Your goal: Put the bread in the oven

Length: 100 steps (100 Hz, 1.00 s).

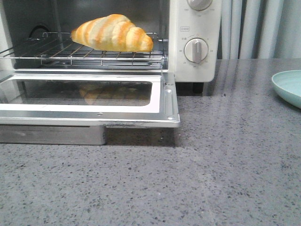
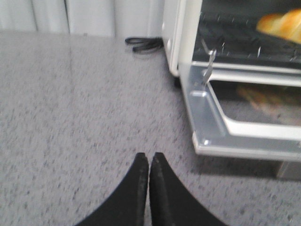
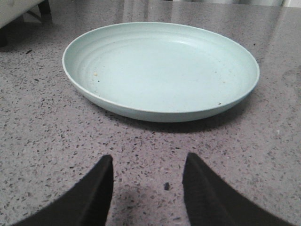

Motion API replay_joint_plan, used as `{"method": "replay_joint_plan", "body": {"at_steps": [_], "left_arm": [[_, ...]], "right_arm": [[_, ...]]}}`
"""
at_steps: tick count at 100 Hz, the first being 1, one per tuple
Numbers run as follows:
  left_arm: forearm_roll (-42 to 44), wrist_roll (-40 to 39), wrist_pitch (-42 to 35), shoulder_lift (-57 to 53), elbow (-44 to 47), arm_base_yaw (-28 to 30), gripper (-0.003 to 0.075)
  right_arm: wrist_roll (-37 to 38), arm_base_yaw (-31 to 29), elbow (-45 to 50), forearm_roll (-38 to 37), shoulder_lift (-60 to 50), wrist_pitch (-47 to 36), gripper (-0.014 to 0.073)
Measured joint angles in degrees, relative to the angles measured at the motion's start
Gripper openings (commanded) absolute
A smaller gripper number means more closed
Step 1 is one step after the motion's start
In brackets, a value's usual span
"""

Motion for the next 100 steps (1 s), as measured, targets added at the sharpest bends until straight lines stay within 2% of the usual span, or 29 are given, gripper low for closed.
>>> {"method": "replay_joint_plan", "body": {"at_steps": [15,100], "left_arm": [[0.0,0.0,4.0,0.0,0.0,0.1,-0.0021],[0.0,-0.4,4.1,0.0,0.0,0.1,-0.0021]], "right_arm": [[0.0,0.0,0.0,0.0,0.0,0.0,0.0309],[0.0,0.0,0.0,0.1,0.0,0.0,0.0309]]}}
